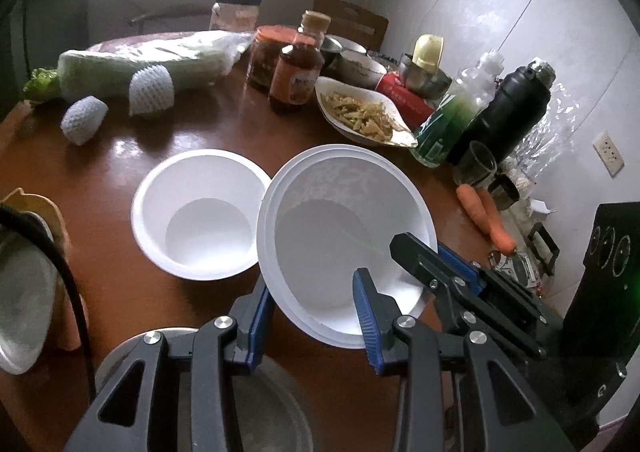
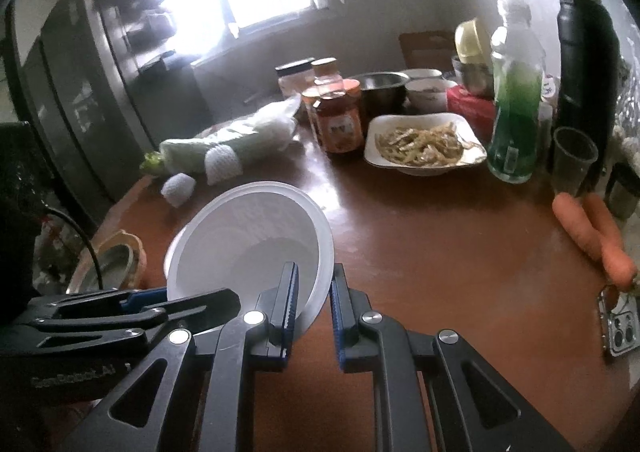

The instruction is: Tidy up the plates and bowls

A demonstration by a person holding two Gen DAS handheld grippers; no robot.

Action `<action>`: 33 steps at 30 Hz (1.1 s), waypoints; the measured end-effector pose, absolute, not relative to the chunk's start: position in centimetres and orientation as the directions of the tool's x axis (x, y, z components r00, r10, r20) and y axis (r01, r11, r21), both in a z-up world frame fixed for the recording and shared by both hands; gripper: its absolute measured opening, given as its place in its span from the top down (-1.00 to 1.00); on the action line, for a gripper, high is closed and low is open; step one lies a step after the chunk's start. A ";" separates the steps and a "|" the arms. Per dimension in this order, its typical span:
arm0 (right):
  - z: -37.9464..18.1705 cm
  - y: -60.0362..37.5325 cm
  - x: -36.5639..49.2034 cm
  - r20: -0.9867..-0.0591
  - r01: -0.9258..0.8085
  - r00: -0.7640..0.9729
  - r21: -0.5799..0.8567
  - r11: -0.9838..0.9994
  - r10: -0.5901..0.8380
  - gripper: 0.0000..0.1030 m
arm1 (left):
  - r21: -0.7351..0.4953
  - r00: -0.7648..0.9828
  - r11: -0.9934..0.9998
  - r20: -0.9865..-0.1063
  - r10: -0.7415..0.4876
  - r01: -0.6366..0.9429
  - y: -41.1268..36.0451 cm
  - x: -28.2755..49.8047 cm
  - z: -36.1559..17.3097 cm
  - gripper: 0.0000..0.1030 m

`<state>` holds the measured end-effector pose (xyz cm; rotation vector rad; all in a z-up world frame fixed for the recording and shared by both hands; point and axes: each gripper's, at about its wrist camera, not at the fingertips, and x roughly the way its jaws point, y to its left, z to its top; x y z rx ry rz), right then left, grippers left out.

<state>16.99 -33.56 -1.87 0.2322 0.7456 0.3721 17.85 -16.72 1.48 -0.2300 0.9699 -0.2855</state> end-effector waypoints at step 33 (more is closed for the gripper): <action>3.1 -25.4 7.9 -0.535 -0.373 0.694 0.305 0.876 0.482 0.70 | -0.295 0.652 0.950 -0.700 -0.290 0.105 -8.3 7.0 5.8 0.25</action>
